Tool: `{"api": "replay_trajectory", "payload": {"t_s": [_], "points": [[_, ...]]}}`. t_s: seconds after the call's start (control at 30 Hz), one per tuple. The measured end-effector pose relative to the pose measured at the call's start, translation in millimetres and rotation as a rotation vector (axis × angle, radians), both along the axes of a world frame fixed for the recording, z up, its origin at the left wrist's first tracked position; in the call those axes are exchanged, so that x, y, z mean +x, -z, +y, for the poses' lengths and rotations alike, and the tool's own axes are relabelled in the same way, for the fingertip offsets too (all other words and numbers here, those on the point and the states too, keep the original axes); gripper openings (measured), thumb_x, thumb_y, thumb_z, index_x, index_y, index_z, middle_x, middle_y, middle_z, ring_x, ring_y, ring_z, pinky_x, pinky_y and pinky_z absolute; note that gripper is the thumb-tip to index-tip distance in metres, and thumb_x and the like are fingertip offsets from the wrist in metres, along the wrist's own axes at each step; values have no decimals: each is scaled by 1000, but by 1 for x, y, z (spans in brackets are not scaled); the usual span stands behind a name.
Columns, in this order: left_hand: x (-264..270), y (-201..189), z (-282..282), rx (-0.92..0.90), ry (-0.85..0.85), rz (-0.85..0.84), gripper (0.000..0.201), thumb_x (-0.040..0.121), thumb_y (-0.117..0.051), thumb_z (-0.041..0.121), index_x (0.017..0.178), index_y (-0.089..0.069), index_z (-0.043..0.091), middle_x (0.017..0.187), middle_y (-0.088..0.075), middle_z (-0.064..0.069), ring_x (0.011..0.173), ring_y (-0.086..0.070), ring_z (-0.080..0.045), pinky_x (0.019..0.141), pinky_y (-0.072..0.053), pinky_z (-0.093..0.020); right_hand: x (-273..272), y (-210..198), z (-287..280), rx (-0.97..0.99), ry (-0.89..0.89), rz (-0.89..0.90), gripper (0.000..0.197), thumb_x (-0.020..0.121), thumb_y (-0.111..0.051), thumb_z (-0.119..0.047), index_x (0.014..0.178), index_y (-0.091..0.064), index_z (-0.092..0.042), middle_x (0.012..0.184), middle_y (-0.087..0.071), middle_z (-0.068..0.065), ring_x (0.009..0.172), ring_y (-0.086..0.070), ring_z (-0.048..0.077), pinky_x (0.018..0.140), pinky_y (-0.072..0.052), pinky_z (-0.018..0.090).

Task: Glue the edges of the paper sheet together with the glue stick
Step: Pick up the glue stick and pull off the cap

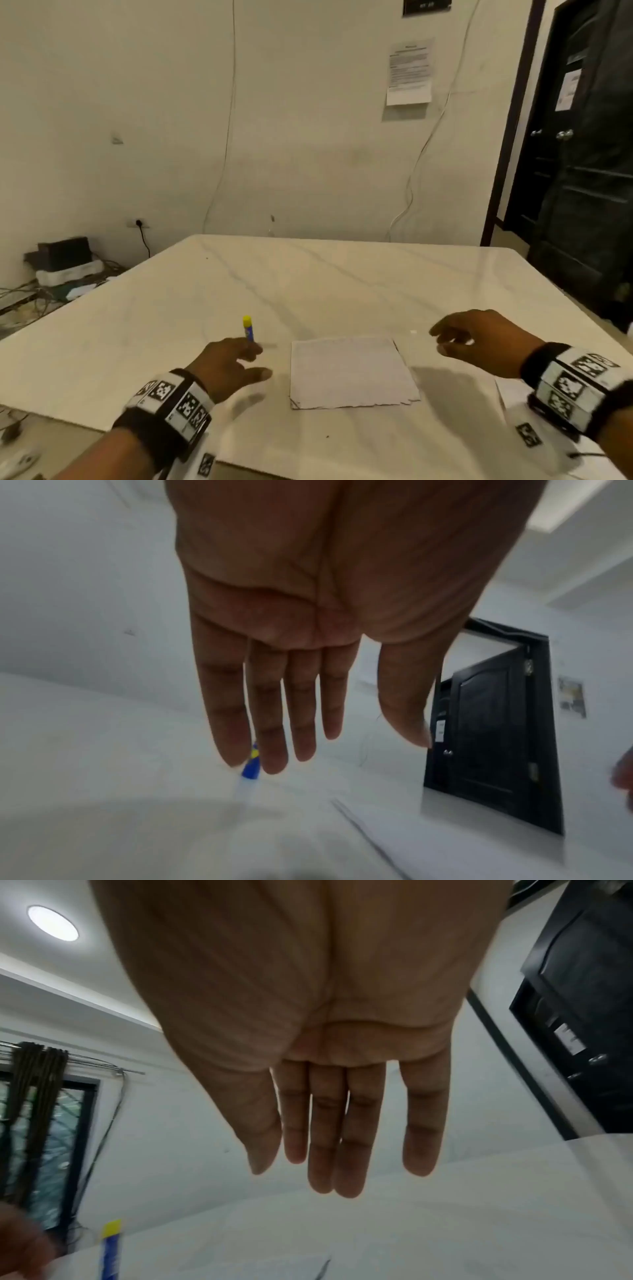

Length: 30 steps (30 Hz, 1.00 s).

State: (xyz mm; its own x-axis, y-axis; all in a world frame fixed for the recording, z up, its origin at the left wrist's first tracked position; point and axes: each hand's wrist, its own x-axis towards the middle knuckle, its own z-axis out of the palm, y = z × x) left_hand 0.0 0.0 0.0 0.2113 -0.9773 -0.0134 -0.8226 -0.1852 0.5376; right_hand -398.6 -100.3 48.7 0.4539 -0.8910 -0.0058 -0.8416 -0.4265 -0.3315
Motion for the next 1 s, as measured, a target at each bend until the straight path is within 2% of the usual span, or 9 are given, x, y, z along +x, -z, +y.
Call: {"api": "replay_trajectory", "payload": {"t_s": [0.1, 0.27, 0.33, 0.4, 0.47, 0.57, 0.73, 0.83, 1.0], "points": [[-17, -10, -19, -81, 41, 46, 41, 74, -76, 49, 110, -66, 31, 105, -70, 13, 89, -64, 0, 80, -44, -12, 46, 19, -13, 64, -92, 27, 32, 87, -67, -44, 118, -65, -37, 114, -68, -14, 96, -64, 1, 91, -51, 21], [-21, -12, -37, -124, -42, 109, 38, 77, -76, 47, 107, -68, 25, 98, -69, 12, 81, -62, 2, 68, -46, -11, 91, 47, -25, 172, -226, 354, 61, 82, -69, -50, 140, -51, -41, 152, -43, -13, 135, -44, 16, 112, -35, 32], [-5, -12, -39, -133, -162, 176, 38, 76, -79, 42, 104, -69, 19, 93, -71, 4, 83, -67, -11, 69, -58, -27, 90, 43, -29, 163, -216, 418, 66, 81, -71, -51, 142, -50, -38, 153, -43, -13, 136, -43, 15, 113, -34, 31], [16, -13, -44, -158, -304, 241, 45, 73, -83, 36, 106, -64, 14, 94, -70, -4, 85, -70, -26, 72, -61, -41, 87, 40, -35, 153, -207, 461, 68, 80, -72, -48, 143, -50, -35, 149, -48, -14, 134, -46, 13, 110, -36, 28], [35, -14, -52, -175, -369, 203, 54, 70, -85, 32, 114, -58, 15, 102, -65, -7, 85, -69, -32, 69, -61, -43, 86, 38, -39, 160, -214, 473, 67, 80, -73, -47, 142, -51, -35, 147, -50, -16, 132, -48, 11, 108, -37, 25], [47, -14, -71, -95, -311, 207, 52, 73, -84, 22, 119, -60, 19, 110, -62, -6, 90, -66, -29, 61, -60, -36, 89, 38, -42, 142, -236, 463, 58, 83, -71, -46, 137, -57, -34, 141, -55, -17, 127, -51, 10, 104, -39, 22], [48, -13, -90, 103, -126, 114, 18, 88, -67, 10, 106, -71, 11, 97, -73, -13, 84, -70, -23, 67, -61, -32, 85, 43, -47, 95, -245, 342, 36, 88, -64, -45, 123, -67, -37, 124, -68, -15, 110, -62, 5, 96, -48, 21], [40, -24, -95, -46, -82, 158, 12, 90, -66, 9, 100, -71, 7, 88, -74, -14, 83, -72, -27, 62, -59, -30, 77, 44, -49, 73, -227, 252, 36, 88, -61, -52, 121, -67, -39, 118, -69, -15, 100, -64, 1, 89, -52, 21], [-41, -48, -117, -346, 84, 692, 16, 93, -63, 13, 105, -70, 5, 85, -72, -9, 75, -67, -19, 61, -58, -26, 67, 27, -56, -44, -104, -291, 35, 87, -62, -53, 114, -71, -33, 95, -73, -15, 86, -67, 0, 82, -54, 23]]}}
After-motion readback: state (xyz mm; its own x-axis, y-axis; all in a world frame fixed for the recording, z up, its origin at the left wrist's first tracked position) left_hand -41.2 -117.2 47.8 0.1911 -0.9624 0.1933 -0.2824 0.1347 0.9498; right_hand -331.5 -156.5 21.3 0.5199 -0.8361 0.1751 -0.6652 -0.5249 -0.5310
